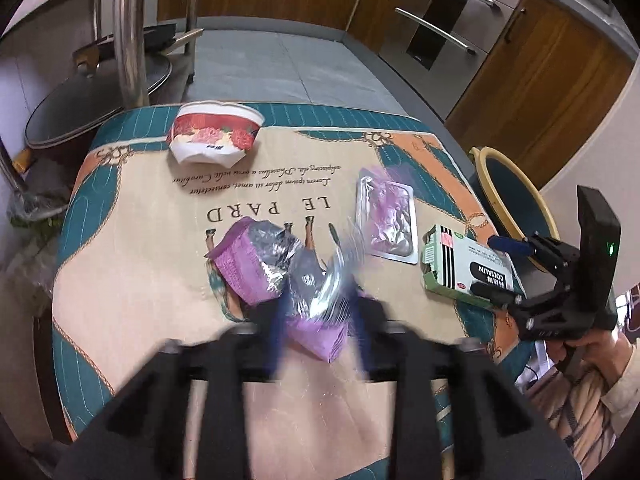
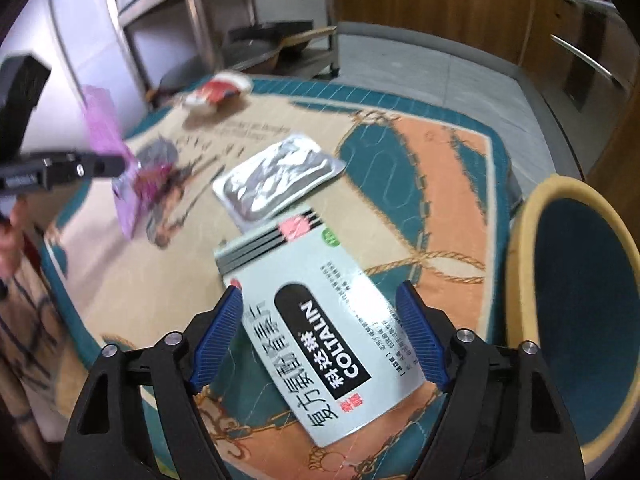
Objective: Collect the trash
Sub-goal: 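Grasp the pink snack wrapper with the left tool while the right tool grasps the COLTALIN box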
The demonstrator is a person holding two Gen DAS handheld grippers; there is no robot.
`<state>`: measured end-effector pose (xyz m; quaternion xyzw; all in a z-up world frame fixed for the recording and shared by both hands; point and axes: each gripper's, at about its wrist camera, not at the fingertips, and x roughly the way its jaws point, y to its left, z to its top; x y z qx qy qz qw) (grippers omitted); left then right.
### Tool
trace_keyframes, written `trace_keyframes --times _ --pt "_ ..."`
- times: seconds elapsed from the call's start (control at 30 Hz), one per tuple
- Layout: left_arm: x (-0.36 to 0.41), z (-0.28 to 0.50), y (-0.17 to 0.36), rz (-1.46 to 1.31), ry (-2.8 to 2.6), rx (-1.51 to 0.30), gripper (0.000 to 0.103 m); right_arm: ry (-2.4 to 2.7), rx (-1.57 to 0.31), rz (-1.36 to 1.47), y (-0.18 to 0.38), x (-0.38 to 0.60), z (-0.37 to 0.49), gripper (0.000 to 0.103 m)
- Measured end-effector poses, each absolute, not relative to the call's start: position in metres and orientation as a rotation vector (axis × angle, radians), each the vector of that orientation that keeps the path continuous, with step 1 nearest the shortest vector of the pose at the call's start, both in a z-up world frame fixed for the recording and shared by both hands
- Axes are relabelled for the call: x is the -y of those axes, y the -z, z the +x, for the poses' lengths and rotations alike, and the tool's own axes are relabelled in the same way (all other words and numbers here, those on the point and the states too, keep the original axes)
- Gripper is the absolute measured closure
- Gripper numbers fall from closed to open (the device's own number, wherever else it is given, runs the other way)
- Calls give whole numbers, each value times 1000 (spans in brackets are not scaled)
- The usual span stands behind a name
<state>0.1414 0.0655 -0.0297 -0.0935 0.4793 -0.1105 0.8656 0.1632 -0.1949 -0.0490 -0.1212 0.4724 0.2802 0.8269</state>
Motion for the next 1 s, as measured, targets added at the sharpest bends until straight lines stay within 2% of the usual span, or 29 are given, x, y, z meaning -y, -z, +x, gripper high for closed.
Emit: trace_keyframes --times 0.03,0.13,0.3,0.73,0.83,1.0 --pt "-66 142 31 -205 235 -1009 57 -599 -1001 -286 50 192 161 18" --pt "-64 144 37 -202 229 -1029 49 -597 -1011 -365 58 185 155 18" --pt "-66 144 44 -209 184 -1049 48 -605 -1024 -388 62 182 149 23" --pt "-86 129 32 -190 32 -977 47 -631 -1034 -274 55 187 157 23" --pt "-89 132 40 -193 30 -1006 42 -636 -1037 -264 57 186 159 23" --pt "-87 134 55 -233 70 -1054 42 -649 -1023 -274 57 186 156 26"
